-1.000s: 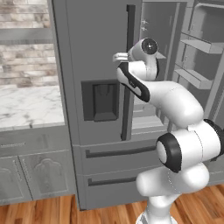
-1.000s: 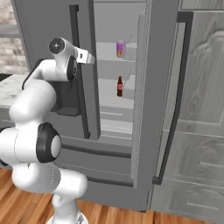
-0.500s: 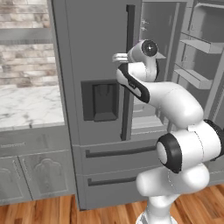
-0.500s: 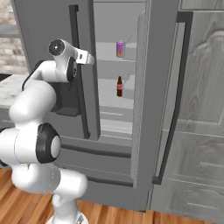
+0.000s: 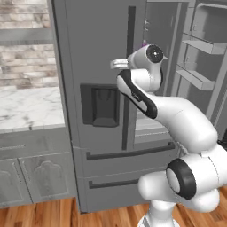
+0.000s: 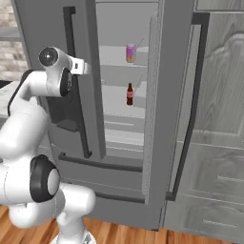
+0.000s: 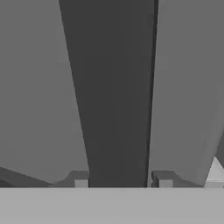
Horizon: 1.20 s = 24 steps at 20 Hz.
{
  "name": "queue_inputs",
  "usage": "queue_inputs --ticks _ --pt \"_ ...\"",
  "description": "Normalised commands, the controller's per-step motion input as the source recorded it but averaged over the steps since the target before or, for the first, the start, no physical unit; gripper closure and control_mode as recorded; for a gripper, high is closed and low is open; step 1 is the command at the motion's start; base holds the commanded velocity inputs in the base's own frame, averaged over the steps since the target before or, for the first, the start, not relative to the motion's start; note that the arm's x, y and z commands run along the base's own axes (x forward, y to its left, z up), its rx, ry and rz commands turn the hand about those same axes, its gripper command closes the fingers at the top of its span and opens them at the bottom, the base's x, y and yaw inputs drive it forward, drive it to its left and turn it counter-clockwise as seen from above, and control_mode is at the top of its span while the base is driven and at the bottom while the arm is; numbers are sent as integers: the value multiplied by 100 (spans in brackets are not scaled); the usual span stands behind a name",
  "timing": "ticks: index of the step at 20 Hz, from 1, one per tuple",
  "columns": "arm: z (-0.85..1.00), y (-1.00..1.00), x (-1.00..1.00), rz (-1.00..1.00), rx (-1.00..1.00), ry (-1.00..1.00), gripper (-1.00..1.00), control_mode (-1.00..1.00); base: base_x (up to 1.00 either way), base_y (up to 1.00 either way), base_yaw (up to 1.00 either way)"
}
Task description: Open the fridge, grab two sodas, and place both sodas inside the bowl with ice on the dining counter.
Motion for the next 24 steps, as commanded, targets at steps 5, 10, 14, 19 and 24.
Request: queue_inputs --ticks 5,10,14,19,24 --pt "-20 79 -75 10 0 0 100 -100 0 0 0" --pt "-20 82 -76 10 0 0 100 -100 0 0 0" --pt "-16 80 -74 9 0 0 -100 -100 0 0 0" --pt "2 6 -80 1 9 -1 -100 -100 0 0 0" --pt "6 -71 -88 3 20 -6 -100 -100 0 0 0"
